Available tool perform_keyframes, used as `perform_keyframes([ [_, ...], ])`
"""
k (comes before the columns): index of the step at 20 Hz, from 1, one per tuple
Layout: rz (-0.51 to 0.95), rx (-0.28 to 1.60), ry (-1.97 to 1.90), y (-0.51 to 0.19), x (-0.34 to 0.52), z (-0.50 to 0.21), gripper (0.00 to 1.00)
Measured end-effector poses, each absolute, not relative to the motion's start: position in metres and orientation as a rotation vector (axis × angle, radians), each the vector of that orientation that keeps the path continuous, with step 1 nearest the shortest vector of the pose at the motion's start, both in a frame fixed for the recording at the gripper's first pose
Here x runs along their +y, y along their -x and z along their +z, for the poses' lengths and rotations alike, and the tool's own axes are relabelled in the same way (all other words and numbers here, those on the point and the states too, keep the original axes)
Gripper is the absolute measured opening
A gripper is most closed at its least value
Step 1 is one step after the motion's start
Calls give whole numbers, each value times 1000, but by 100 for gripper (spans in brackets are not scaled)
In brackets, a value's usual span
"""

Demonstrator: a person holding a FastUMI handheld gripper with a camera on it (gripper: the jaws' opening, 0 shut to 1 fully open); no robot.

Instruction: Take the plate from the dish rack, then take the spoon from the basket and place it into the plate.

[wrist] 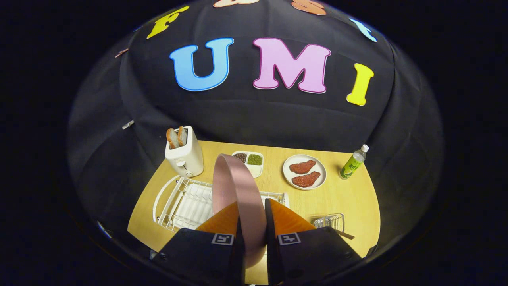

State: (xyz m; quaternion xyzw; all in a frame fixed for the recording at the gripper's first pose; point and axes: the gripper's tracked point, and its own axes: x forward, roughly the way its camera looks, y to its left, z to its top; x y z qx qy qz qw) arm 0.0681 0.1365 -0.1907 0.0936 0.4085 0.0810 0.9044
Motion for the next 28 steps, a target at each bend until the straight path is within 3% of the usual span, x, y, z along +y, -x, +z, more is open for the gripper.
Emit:
perform_keyframes([
  [5, 175, 913, -343, -1, 107, -192, 26],
  [14, 203, 1111, -543, 131, 111, -270, 26],
  [28, 238, 1198, -679, 165, 135, -409, 25],
])
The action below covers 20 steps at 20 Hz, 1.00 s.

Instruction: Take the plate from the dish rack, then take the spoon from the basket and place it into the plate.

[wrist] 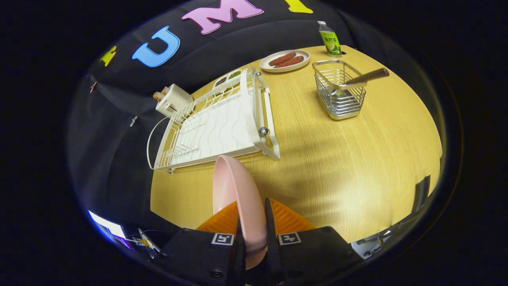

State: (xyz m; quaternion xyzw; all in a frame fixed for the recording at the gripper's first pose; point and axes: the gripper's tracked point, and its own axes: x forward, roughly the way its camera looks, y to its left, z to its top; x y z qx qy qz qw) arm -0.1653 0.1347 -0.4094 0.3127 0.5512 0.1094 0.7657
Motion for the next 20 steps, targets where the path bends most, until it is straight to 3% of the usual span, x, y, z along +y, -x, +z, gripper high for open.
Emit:
perform_keyframes([
  [8, 251, 1233, -795, 161, 157, -439, 27],
  [11, 199, 1266, -678, 170, 145, -456, 40],
  [12, 177, 1276, -623, 173, 137, -462, 49],
  [14, 158, 1262, -553, 174, 126, -464, 51],
  [16, 149, 1230, -555, 169, 122, -455, 78],
  [18, 140, 1181, -530, 162, 111, -443, 89],
  [20, 141, 1110, -492, 152, 99, -423, 94],
])
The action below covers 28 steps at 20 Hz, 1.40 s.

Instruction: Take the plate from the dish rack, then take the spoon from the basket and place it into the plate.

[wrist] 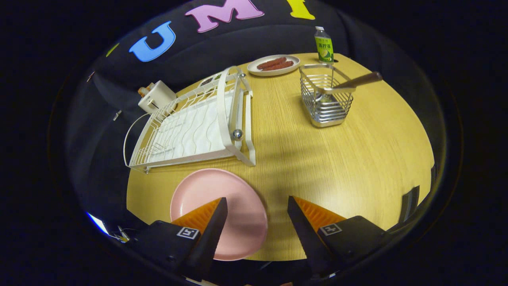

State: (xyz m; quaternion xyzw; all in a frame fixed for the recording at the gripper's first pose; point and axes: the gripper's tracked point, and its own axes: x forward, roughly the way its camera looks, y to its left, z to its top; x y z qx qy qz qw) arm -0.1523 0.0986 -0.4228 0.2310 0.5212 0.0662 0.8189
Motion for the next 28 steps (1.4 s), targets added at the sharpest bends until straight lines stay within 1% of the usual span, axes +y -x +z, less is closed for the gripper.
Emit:
perform_keyframes([
  [2, 140, 1015, -462, 138, 84, -395, 97],
  [8, 112, 751, -402, 92, 36, -300, 98],
  [12, 98, 651, -322, 73, 8, -259, 98],
  [16, 84, 609, -316, 58, -9, -239, 98],
  [20, 57, 616, -291, 47, -32, -250, 98],
  [24, 74, 712, -226, 45, -47, -303, 97],
  [27, 93, 783, -149, 39, -60, -351, 92],
  [28, 85, 806, -143, 36, -65, -364, 87],
])
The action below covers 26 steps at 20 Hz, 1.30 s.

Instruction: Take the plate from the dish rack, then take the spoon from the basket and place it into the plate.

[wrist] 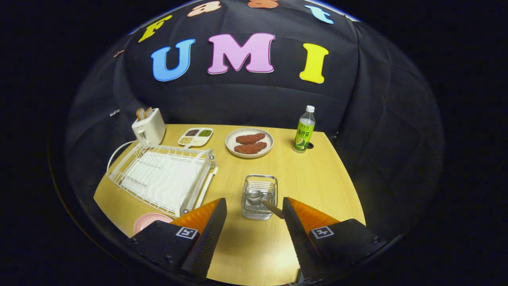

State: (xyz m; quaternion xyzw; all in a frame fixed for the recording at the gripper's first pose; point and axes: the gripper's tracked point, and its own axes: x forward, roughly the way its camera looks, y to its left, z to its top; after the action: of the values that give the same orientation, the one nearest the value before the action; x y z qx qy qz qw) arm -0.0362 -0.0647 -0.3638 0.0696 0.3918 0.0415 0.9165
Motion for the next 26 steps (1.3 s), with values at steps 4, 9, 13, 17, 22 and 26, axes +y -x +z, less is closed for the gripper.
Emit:
perform_keyframes([
  [4, 61, 884, -181, 28, -80, -406, 76],
  [9, 60, 946, -246, 27, -81, -434, 47],
  [13, 110, 944, -307, 30, -65, -430, 20],
  [17, 126, 942, -280, 31, -63, -424, 12],
  [22, 93, 903, -282, 21, -77, -401, 12],
  [26, 68, 844, -276, 8, -87, -379, 9],
])
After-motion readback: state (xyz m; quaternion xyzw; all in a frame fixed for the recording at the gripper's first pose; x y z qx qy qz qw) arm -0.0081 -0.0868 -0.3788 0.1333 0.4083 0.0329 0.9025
